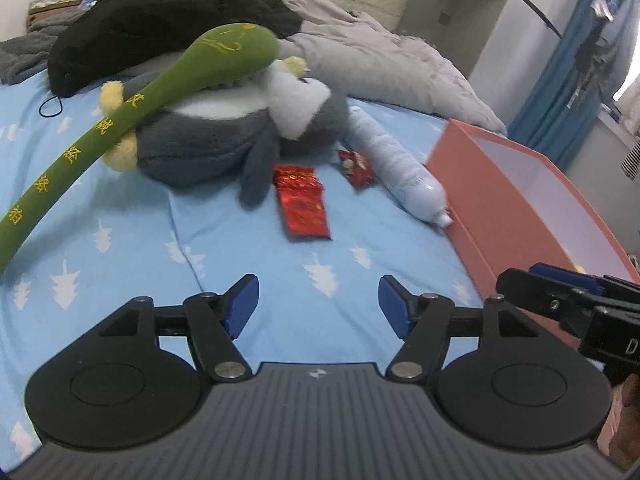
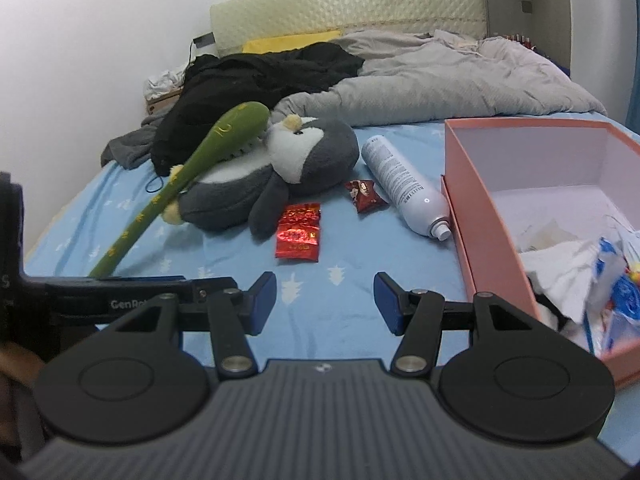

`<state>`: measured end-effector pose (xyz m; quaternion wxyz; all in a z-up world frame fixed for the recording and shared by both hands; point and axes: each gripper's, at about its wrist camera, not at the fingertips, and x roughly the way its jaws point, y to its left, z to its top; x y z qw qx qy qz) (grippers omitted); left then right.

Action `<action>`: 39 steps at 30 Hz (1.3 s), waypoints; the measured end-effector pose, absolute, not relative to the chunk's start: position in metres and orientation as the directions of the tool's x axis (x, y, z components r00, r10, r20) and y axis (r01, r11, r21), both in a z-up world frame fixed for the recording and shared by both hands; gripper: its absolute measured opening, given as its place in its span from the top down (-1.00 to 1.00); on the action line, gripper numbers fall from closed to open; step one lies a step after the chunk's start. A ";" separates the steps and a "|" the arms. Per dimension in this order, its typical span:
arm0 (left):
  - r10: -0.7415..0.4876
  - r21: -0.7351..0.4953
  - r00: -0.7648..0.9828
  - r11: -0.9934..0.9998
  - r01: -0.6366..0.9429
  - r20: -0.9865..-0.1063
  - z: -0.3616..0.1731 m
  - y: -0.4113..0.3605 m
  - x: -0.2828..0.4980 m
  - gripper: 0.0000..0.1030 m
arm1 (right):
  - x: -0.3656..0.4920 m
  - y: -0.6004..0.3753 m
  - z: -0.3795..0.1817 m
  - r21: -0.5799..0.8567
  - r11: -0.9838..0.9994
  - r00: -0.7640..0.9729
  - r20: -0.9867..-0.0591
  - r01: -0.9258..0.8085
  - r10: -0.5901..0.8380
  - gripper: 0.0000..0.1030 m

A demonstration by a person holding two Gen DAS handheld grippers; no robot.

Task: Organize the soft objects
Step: 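Move both open tools toward the red candy packet and small snack packet, then close the left tool on the red candy packet while the right tool grasps the snack packet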

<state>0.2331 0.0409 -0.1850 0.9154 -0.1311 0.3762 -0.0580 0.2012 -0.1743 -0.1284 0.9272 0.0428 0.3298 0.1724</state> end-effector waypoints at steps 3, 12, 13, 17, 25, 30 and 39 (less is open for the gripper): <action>-0.201 -0.306 0.712 0.952 -0.021 -0.673 -0.197 0.047 0.249 -0.39 | 0.220 -0.171 -0.137 0.186 0.941 0.723 -0.604 -0.282 0.336 -0.10; -0.274 -0.429 0.713 0.903 -0.041 -0.645 -0.230 0.061 0.304 -0.39 | 0.286 -0.152 -0.163 0.142 0.944 0.709 -0.630 -0.297 0.318 -0.08; -0.278 -0.439 0.716 0.898 -0.044 -0.641 -0.232 0.063 0.309 -0.39 | 0.294 -0.148 -0.166 0.133 0.943 0.709 -0.630 -0.304 0.317 -0.08; -0.315 -0.491 0.716 0.870 -0.045 -0.623 -0.243 0.071 0.331 -0.38 | 0.324 -0.138 -0.172 0.096 0.941 0.715 -0.626 -0.323 0.310 -0.05; -0.355 -0.563 0.724 0.825 -0.055 -0.592 -0.265 0.074 0.365 -0.22 | 0.370 -0.119 -0.194 0.021 0.938 0.722 -0.633 -0.345 0.279 0.11; -0.375 -0.607 0.735 0.792 -0.062 -0.565 -0.273 0.077 0.379 -0.10 | 0.389 -0.107 -0.202 -0.060 0.934 0.746 -0.621 -0.351 0.241 0.12; -0.339 -0.632 0.759 0.765 -0.122 -0.556 -0.281 0.082 0.394 0.13 | 0.408 -0.087 -0.219 -0.189 0.915 0.777 -0.603 -0.357 0.179 0.21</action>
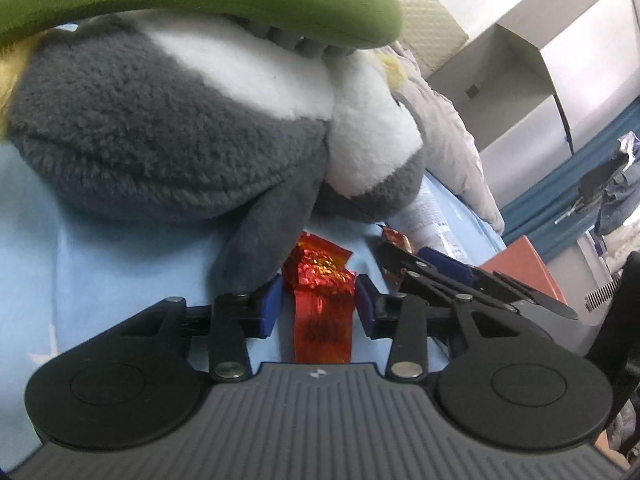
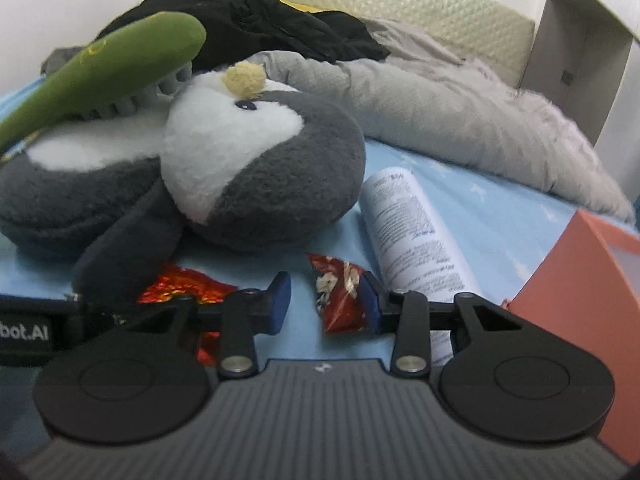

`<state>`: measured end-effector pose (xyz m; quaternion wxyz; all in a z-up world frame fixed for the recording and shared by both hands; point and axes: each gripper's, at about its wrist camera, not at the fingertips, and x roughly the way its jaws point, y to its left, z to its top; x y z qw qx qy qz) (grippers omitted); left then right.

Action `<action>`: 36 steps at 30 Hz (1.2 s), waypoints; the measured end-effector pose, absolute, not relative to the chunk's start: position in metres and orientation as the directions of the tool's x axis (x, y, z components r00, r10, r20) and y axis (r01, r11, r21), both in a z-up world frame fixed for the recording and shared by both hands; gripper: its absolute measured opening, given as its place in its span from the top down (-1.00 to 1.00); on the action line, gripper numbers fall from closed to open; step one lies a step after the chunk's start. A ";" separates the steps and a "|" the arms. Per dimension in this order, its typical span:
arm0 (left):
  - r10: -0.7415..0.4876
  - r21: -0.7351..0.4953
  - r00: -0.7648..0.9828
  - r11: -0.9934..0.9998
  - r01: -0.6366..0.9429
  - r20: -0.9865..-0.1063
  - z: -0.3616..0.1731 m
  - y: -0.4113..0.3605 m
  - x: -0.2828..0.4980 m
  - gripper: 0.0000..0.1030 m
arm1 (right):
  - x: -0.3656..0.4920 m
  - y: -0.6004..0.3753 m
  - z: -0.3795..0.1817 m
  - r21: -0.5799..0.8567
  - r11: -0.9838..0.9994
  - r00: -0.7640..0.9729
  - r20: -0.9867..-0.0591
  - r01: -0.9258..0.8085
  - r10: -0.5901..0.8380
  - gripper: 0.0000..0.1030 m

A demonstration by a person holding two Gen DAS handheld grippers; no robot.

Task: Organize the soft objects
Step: 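Close the left tool on the red candy packet while the right tool grasps the snack packet, then carry the red candy packet and snack packet over the pink box with both tools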

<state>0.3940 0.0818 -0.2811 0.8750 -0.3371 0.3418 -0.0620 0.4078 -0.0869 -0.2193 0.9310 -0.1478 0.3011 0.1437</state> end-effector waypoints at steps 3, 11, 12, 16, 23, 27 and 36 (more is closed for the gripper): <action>-0.331 -0.657 0.769 0.739 -0.150 -0.547 -0.284 0.083 0.398 0.17 | 0.414 -0.086 -0.222 -0.195 0.919 0.776 -0.610 -0.342 0.159 0.21; -0.299 -0.616 0.762 0.771 -0.162 -0.575 -0.278 0.077 0.401 0.33 | 0.425 -0.095 -0.225 -0.190 0.926 0.762 -0.632 -0.326 0.139 0.37; -0.298 -0.613 0.760 0.774 -0.161 -0.577 -0.278 0.077 0.400 0.34 | 0.425 -0.096 -0.225 -0.183 0.928 0.761 -0.633 -0.325 0.141 0.37; -0.286 -0.592 0.756 0.789 -0.162 -0.588 -0.271 0.075 0.394 0.39 | 0.419 -0.098 -0.221 -0.155 0.933 0.755 -0.636 -0.324 0.156 0.39; -0.262 -0.551 0.751 0.819 -0.160 -0.606 -0.254 0.070 0.383 0.54 | 0.402 -0.108 -0.210 -0.113 0.944 0.743 -0.648 -0.311 0.168 0.41; -0.253 -0.531 0.750 0.833 -0.153 -0.611 -0.243 0.067 0.372 0.56 | 0.388 -0.115 -0.202 -0.083 0.949 0.738 -0.651 -0.303 0.178 0.46; -0.239 -0.517 0.755 0.842 -0.151 -0.610 -0.226 0.065 0.340 0.57 | 0.352 -0.128 -0.184 -0.033 0.954 0.730 -0.652 -0.299 0.206 0.48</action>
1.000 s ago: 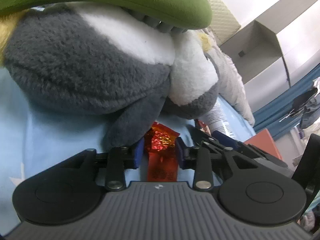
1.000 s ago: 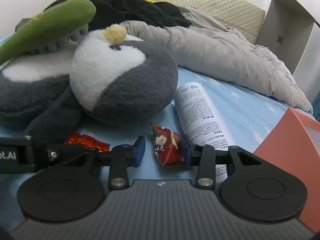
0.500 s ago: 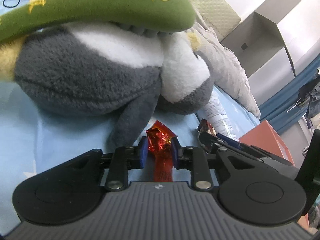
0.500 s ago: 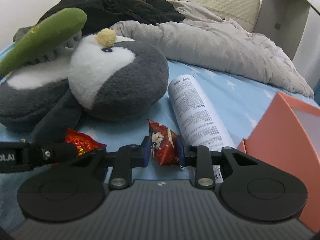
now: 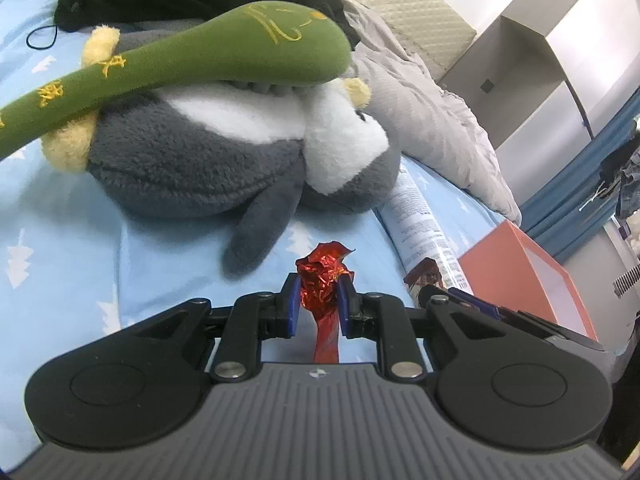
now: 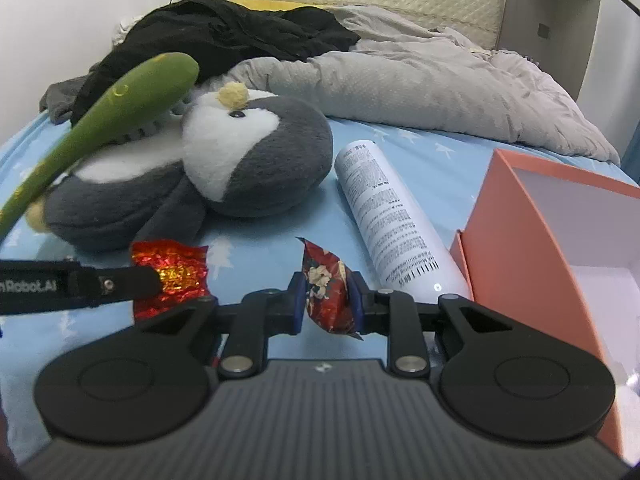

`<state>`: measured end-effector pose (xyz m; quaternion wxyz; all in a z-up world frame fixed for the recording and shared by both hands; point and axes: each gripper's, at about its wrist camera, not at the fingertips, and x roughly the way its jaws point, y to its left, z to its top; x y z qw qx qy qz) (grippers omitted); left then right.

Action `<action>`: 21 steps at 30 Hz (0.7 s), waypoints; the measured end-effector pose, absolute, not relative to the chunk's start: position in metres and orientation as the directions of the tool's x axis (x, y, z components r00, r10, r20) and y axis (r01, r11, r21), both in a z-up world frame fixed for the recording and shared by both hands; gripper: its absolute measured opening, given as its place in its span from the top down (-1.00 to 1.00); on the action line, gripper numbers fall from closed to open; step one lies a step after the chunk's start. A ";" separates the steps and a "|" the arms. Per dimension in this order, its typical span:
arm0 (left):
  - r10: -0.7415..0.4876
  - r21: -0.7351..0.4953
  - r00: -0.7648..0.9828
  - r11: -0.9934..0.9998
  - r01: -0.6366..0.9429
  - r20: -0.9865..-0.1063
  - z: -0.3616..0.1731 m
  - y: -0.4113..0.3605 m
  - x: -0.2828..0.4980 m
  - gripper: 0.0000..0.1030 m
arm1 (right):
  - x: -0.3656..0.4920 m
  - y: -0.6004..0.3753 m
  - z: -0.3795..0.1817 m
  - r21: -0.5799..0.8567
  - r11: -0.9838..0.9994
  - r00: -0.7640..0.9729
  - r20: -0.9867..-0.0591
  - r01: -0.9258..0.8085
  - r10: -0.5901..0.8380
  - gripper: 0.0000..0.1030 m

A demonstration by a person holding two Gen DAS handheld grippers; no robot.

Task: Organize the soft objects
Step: 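Carry the red candy packet and snack packet over the pink box with both tools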

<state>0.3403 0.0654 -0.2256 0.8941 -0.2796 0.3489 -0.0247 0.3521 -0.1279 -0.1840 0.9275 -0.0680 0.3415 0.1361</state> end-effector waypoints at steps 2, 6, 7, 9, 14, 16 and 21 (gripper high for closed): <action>-0.234 -0.505 0.757 0.851 -0.145 -0.611 -0.220 0.063 0.333 0.57 | 0.344 -0.128 -0.181 -0.029 0.953 0.727 -0.654 -0.301 0.210 0.48; -0.238 -0.502 0.752 0.854 -0.140 -0.615 -0.214 0.062 0.317 0.57 | 0.329 -0.130 -0.175 -0.020 0.953 0.721 -0.659 -0.303 0.215 0.48; -0.241 -0.502 0.751 0.854 -0.137 -0.615 -0.212 0.062 0.312 0.57 | 0.325 -0.132 -0.173 -0.015 0.953 0.719 -0.660 -0.302 0.217 0.49; -0.244 -0.503 0.747 0.854 -0.137 -0.618 -0.208 0.062 0.303 0.57 | 0.316 -0.134 -0.169 -0.008 0.954 0.718 -0.661 -0.300 0.221 0.49; -0.250 -0.487 0.735 0.864 -0.124 -0.630 -0.196 0.057 0.279 0.57 | 0.289 -0.138 -0.163 -0.002 0.955 0.710 -0.670 -0.297 0.219 0.49; -0.255 -0.480 0.726 0.869 -0.117 -0.639 -0.193 0.052 0.272 0.57 | 0.279 -0.140 -0.163 0.015 0.958 0.700 -0.680 -0.286 0.220 0.49; -0.240 -0.429 0.709 0.898 -0.097 -0.663 -0.184 0.040 0.248 0.57 | 0.252 -0.144 -0.159 0.040 0.958 0.685 -0.690 -0.283 0.231 0.49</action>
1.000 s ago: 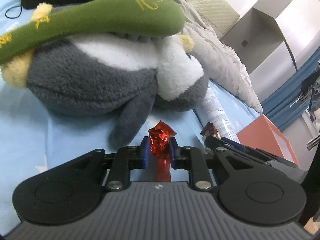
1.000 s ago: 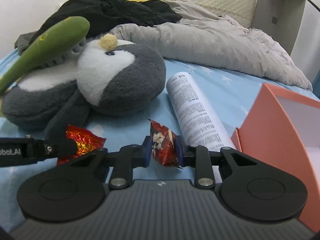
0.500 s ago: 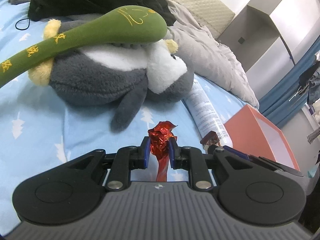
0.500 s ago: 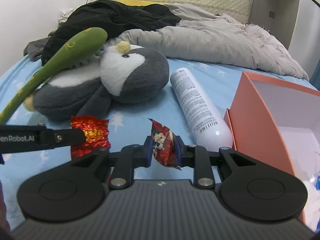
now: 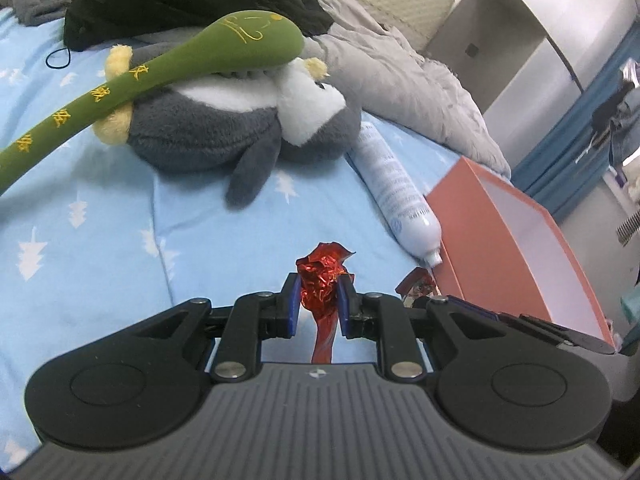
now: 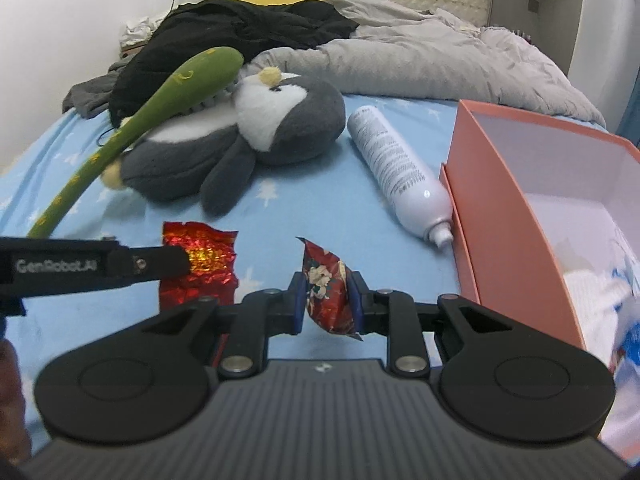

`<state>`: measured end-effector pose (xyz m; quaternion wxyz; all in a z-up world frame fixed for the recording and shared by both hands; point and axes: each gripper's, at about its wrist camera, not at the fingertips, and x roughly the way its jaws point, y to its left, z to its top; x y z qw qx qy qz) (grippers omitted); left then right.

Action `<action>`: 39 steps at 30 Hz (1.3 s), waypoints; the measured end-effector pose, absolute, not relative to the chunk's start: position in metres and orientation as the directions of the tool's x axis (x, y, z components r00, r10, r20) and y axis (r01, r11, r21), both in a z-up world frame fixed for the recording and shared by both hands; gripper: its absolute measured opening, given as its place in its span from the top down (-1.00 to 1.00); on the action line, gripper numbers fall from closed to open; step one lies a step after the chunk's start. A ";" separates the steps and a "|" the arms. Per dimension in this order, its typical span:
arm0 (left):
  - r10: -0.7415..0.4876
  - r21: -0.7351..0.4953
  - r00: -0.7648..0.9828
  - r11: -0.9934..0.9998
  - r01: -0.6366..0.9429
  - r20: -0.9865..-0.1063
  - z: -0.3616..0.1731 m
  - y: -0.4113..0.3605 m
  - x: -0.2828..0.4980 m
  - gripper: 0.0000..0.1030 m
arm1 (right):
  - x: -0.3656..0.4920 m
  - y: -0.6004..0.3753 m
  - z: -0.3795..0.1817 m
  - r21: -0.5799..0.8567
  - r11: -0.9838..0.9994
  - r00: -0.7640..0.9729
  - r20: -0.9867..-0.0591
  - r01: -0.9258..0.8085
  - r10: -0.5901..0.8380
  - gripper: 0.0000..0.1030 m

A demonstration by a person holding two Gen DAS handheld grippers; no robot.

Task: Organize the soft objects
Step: 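Carry the red candy packet and snack packet over the pink box with both tools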

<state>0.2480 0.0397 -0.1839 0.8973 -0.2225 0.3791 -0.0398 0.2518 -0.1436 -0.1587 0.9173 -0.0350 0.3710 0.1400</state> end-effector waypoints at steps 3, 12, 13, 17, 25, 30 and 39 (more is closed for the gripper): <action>-0.225 -0.392 0.707 0.916 -0.081 -0.670 -0.176 0.033 0.234 0.57 | 0.237 -0.147 -0.154 0.053 0.958 0.680 -0.694 -0.283 0.239 0.49; -0.199 -0.312 0.679 0.949 -0.047 -0.707 -0.164 0.017 0.198 0.56 | 0.198 -0.161 -0.145 0.118 0.959 0.661 -0.702 -0.259 0.265 0.49; -0.200 -0.308 0.676 0.950 -0.042 -0.709 -0.164 0.015 0.195 0.56 | 0.195 -0.163 -0.143 0.123 0.959 0.661 -0.701 -0.257 0.267 0.49; -0.205 -0.299 0.678 0.954 -0.023 -0.706 -0.154 0.008 0.191 0.56 | 0.188 -0.171 -0.132 0.140 0.960 0.673 -0.688 -0.244 0.271 0.49; -0.242 -0.294 0.729 0.954 0.058 -0.641 -0.103 -0.016 0.198 0.56 | 0.187 -0.191 -0.091 0.160 0.961 0.728 -0.628 -0.224 0.274 0.49; -0.271 -0.290 0.766 0.950 0.116 -0.583 -0.065 -0.034 0.208 0.56 | 0.190 -0.205 -0.062 0.162 0.963 0.773 -0.575 -0.214 0.269 0.49; -0.339 -0.285 0.807 0.933 0.221 -0.484 0.000 -0.072 0.230 0.56 | 0.197 -0.241 -0.002 0.129 0.975 0.860 -0.459 -0.182 0.221 0.49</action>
